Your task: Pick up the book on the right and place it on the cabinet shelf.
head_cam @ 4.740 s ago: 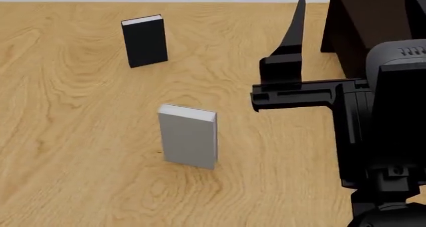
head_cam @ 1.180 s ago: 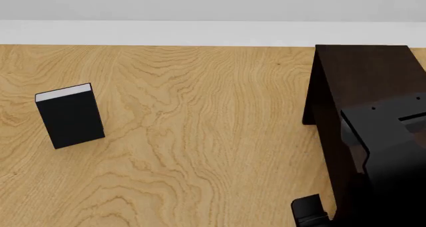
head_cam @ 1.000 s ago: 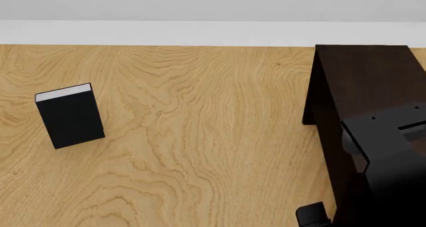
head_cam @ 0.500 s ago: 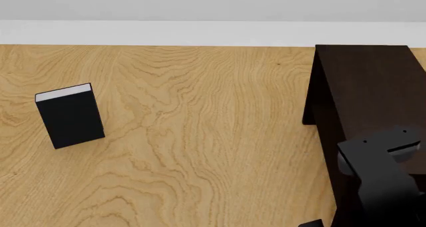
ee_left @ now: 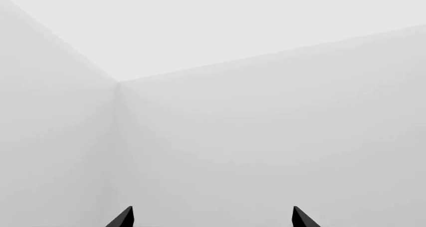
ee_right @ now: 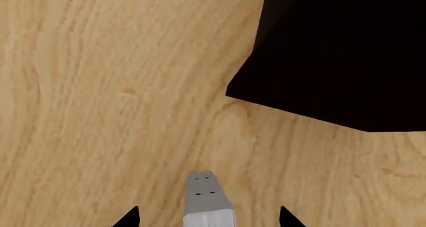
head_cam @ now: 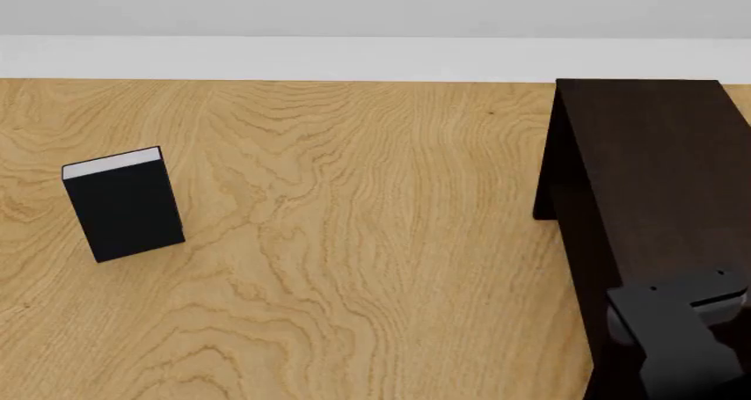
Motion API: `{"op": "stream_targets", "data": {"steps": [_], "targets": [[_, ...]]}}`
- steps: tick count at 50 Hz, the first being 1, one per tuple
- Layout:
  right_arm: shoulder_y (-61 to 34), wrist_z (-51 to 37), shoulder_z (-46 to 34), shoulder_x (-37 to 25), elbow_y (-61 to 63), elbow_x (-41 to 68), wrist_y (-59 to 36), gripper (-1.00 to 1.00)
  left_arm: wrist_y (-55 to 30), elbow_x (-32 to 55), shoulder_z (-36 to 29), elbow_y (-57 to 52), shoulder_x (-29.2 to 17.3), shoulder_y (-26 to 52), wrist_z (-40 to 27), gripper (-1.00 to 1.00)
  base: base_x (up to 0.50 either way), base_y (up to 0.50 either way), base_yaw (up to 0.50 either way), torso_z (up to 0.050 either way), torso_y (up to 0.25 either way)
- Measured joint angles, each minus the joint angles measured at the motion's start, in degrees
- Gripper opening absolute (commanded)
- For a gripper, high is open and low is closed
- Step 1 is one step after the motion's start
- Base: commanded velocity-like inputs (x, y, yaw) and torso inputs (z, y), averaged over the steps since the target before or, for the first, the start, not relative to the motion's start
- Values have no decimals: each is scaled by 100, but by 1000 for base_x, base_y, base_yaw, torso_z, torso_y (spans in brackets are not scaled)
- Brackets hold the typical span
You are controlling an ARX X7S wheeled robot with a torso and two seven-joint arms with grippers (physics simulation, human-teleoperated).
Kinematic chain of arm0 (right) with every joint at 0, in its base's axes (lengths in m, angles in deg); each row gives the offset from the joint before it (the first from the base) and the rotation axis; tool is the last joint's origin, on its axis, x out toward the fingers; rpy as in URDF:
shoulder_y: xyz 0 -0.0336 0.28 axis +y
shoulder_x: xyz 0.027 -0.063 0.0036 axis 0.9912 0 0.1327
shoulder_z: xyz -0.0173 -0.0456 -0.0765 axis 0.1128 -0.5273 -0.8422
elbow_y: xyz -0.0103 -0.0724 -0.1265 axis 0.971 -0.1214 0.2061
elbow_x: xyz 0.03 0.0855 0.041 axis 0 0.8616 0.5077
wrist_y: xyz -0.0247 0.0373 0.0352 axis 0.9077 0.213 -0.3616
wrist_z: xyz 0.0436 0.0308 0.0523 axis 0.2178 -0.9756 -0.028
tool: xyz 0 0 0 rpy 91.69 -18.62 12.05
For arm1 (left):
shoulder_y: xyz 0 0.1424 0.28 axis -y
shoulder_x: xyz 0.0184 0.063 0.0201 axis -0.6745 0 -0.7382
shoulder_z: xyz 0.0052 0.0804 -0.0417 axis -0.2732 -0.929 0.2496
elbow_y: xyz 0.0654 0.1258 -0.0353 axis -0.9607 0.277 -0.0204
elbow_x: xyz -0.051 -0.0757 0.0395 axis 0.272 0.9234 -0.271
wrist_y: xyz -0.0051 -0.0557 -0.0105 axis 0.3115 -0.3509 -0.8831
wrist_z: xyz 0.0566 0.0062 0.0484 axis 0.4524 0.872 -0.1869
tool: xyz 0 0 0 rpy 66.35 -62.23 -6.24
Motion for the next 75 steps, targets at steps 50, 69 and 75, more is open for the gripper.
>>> {"op": "stream_targets", "data": {"steps": [50,69,75], "targets": [[398,624,-350,76,-86,-659,258,-100,254,29,-161,35,-204,-81,-149,100,0,0,0,0,0],[-80,440,-176,134,385,-387,139,-100,380,81,-112,26,-309,-160,-199,100,0,0,0,0,0],[-368,347,-101,209,554,-205,74,-100,405,153,-72,17,-364,-158,-244,100,0,0,0,0,0]]}}
